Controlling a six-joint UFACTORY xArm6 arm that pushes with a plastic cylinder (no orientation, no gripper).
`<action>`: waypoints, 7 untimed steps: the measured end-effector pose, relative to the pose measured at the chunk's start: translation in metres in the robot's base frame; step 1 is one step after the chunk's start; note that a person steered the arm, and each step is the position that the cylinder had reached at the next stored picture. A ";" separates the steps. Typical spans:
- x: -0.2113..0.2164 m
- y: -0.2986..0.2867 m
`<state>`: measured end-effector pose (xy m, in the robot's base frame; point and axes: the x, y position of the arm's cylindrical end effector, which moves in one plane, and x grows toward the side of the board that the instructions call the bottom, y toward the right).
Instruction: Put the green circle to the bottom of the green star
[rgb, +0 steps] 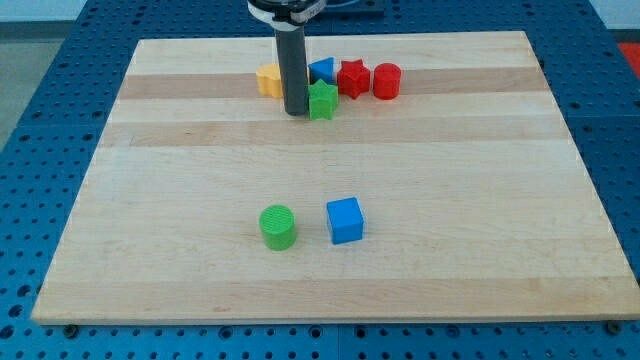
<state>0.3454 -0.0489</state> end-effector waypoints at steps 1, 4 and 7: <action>0.030 -0.001; 0.092 -0.060; 0.164 -0.085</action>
<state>0.5093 -0.1342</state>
